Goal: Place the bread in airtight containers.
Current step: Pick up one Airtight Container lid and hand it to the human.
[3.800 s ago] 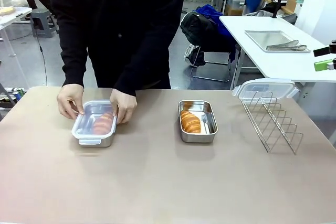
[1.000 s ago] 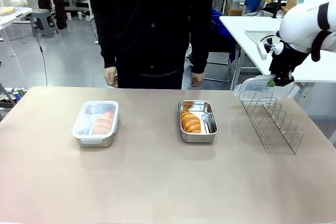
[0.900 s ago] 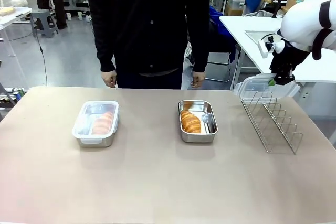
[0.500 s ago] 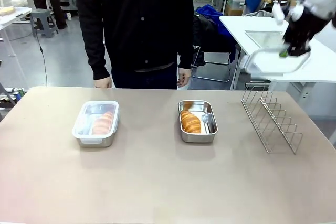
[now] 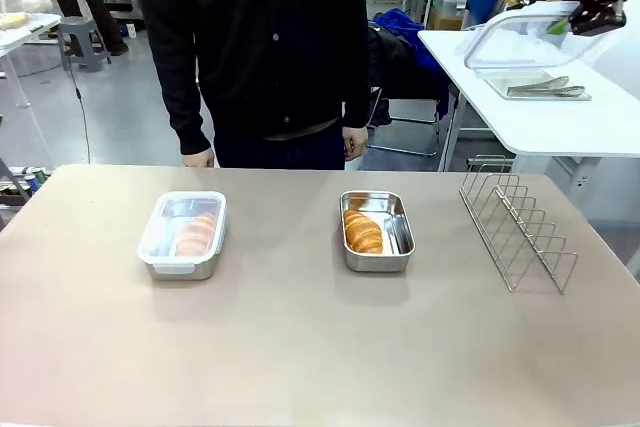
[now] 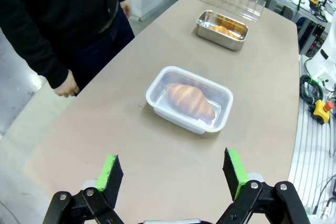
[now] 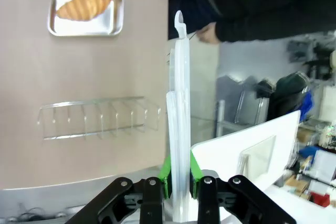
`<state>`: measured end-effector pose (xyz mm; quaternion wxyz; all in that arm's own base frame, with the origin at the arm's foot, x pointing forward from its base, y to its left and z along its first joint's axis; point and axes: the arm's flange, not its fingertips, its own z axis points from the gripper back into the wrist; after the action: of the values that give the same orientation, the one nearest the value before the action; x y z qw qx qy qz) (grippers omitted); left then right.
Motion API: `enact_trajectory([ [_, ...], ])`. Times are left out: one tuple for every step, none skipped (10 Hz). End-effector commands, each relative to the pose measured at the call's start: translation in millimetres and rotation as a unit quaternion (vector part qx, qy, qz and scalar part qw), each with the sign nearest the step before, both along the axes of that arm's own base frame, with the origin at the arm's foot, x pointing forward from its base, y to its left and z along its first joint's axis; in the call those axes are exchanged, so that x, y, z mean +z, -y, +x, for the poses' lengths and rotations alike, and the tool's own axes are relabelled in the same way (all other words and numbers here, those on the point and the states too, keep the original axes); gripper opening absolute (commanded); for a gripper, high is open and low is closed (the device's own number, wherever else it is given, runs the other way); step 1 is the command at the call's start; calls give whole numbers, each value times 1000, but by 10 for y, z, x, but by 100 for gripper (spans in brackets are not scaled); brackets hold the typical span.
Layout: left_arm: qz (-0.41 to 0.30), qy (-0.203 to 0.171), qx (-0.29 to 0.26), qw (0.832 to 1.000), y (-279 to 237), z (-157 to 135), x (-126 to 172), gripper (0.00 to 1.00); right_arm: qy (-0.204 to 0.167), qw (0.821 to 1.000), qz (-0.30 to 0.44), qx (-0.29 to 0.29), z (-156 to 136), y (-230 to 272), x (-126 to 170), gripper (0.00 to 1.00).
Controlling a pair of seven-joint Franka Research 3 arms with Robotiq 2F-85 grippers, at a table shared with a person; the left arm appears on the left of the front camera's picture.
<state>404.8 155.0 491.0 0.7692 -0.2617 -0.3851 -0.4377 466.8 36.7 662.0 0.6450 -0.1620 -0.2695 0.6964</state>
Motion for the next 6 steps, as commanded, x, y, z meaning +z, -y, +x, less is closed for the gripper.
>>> enact_trajectory([
  [-8,13,-6,1000,13,-7,-2,100,70,994,7,83,-78,-47,-444,0],
  [-8,13,-6,1000,13,-7,-2,100,97,987,2,131,-154,-112,-568,0],
  [-8,13,-6,1000,13,-7,-2,100,123,974,-16,188,-213,-193,-745,0],
  [-8,13,-6,1000,13,-7,-2,100,125,966,-23,227,-194,-300,-906,0],
  [-8,13,-6,1000,13,-7,-2,100,127,962,-20,241,-140,-374,-1004,0],
  [-8,13,-6,1000,13,-7,-2,100,135,962,-12,238,-98,-393,-1026,0],
])
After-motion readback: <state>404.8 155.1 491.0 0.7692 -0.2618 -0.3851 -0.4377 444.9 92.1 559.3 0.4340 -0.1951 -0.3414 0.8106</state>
